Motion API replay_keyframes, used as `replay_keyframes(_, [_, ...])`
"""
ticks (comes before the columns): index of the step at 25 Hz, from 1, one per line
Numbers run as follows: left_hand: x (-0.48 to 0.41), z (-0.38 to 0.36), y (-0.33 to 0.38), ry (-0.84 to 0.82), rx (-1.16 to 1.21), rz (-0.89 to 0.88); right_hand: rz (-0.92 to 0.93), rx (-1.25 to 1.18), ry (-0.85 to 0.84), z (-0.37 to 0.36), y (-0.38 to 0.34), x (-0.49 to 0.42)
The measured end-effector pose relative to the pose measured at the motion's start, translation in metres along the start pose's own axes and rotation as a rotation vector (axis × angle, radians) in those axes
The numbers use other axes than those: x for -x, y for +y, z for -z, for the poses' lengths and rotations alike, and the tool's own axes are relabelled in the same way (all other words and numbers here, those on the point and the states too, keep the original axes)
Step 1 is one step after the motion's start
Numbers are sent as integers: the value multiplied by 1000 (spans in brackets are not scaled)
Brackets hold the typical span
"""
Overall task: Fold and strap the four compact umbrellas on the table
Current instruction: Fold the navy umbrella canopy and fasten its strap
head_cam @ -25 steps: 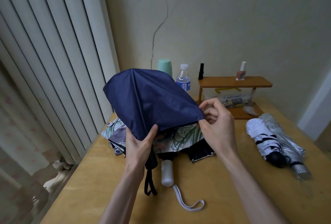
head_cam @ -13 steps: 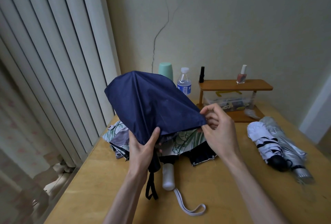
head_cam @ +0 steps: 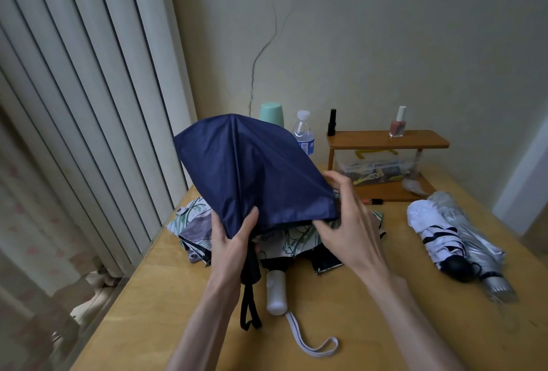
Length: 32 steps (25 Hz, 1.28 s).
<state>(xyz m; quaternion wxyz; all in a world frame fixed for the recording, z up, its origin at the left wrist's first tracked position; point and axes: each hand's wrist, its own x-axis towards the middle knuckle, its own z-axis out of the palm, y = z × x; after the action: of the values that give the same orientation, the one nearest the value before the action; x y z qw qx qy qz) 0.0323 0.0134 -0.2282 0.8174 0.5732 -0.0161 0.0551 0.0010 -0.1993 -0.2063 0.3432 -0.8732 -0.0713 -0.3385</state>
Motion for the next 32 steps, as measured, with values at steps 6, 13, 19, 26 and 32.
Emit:
replay_keyframes(6, [1,5,2,-21,-148,22,-140,-351,-559,33,-6,-11])
replay_keyframes(13, [4,6,10,-124,-223,46,-203,-542,-257,30,-9,-19])
replay_keyframes(19, [12,-7,12,-70,-168,45,-220,-414,-67,45,13,-19])
replay_keyframes(26, [13,-5,14,-90,-191,-19,-283,-548,-190,54,7,-22])
replay_keyframes(32, [11,-6,14,-31,-192,-101,-351,-485,-283,66,7,-22])
